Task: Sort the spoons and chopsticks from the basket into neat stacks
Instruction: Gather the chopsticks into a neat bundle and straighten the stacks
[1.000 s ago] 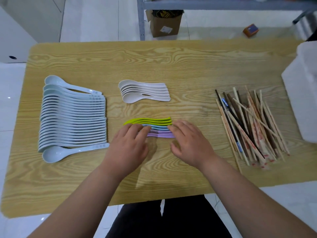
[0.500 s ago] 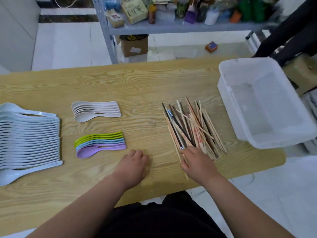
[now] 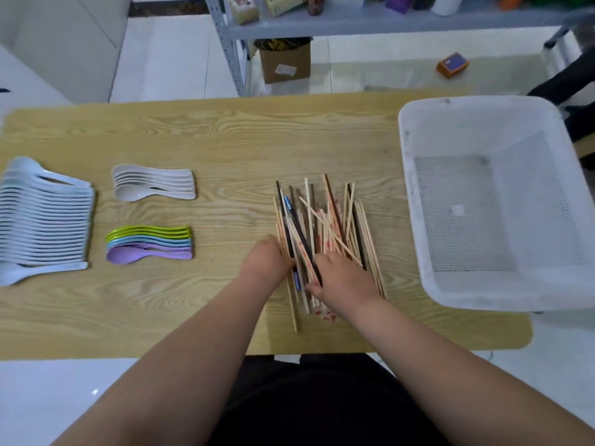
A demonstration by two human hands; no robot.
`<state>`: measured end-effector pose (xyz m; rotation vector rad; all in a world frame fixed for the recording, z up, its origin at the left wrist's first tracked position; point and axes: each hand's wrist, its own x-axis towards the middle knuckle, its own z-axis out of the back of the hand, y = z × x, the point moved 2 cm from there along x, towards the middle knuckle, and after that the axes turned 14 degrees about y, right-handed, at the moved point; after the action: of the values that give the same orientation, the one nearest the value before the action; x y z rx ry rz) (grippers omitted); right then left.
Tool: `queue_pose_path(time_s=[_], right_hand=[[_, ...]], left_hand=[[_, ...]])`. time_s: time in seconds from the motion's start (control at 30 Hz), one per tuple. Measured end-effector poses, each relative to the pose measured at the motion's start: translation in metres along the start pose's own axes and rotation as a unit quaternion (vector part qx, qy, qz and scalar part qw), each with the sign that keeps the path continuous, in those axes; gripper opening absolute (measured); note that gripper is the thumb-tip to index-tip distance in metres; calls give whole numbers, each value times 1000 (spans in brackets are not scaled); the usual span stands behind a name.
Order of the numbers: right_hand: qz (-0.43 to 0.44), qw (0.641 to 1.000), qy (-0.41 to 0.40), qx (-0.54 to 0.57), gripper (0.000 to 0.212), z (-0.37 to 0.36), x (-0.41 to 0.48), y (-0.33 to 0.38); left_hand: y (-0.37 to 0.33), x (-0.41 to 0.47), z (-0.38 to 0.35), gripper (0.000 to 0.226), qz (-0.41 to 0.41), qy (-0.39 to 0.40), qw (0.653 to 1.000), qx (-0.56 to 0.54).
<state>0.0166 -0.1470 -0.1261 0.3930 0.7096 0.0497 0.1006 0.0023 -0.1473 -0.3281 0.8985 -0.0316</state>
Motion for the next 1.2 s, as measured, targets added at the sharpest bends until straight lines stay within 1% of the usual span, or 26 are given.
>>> queue_pose_path(time_s=[0.13,0.33,0.4,0.47,0.63,0.77,0.83,0.93,1.0,1.07,1.2], right_hand=[[-17,1000,6,1,24,0,3,-1],[-55,996,5,76,26,3,7,-9],[-60,995,3,85,30,3,6,-8],[-62,994,-4,88,31,4,5,-5],[-67,995,-12,77,26,4,3,-3],[-86,994,-15,62,23,5,4,-2],[-88,994,-19,57,20,6,4,-1],[-86,995,-21,49,18,7,3,0],[-85,995,-19,50,18,8,3,0],[-87,995,-15,53,16,9,3,1],[-88,994,-15,60,13,10,3,1]], left_hand=[[6,0,0,31,26,-9,999,-20],[16,-4,6,23,40,-26,997,-54],[19,-3,7,29,43,-37,996,-62],[19,-2,6,38,39,-31,998,-43],[21,1,6,41,32,-19,999,-19],[16,-1,6,54,32,-9,999,24],[11,0,6,49,33,1,998,44],[7,3,9,29,42,20,996,72],[11,1,11,27,45,27,994,94],[14,0,14,25,37,17,994,101],[15,-4,11,29,29,2,992,122]])
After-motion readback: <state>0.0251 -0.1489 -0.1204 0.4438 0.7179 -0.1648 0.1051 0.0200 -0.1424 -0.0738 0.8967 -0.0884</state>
